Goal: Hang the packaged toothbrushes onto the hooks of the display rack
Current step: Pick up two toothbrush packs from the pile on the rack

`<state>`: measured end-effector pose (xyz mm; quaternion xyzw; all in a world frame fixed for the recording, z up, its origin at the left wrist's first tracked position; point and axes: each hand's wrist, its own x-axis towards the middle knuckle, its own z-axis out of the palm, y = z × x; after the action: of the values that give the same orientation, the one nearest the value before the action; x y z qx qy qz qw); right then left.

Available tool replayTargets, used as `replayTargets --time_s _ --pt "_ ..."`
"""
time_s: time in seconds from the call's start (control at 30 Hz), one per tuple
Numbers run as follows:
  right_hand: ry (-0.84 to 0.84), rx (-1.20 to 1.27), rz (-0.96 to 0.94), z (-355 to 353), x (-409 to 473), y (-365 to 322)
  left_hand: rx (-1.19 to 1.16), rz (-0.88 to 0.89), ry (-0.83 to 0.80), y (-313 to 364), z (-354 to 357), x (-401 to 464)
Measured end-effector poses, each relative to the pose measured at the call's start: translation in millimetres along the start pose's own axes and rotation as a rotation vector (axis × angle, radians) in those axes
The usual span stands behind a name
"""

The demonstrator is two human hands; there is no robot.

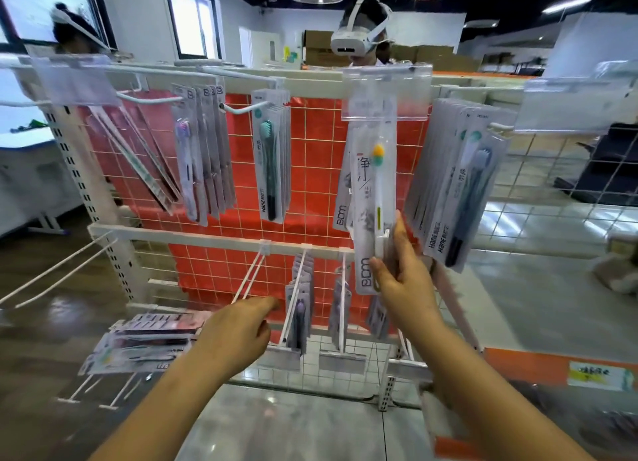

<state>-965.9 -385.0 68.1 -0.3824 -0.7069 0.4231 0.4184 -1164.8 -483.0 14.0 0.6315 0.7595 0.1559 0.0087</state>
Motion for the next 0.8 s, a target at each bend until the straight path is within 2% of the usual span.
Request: replayTargets --time_s 0.13,0.33,0.8 --pt "-0.026 -0.119 0.079 -5 22 -7 -0.002 0.003 0.001 5 -1 0" --pt "0.035 -0.306 0.206 -10 59 -21 0.006 -0.004 -0.017 16 -3 -3" --pt "0.009 -0.391 0.165 6 66 0 -0.031 0.005 -0.053 26 1 -12"
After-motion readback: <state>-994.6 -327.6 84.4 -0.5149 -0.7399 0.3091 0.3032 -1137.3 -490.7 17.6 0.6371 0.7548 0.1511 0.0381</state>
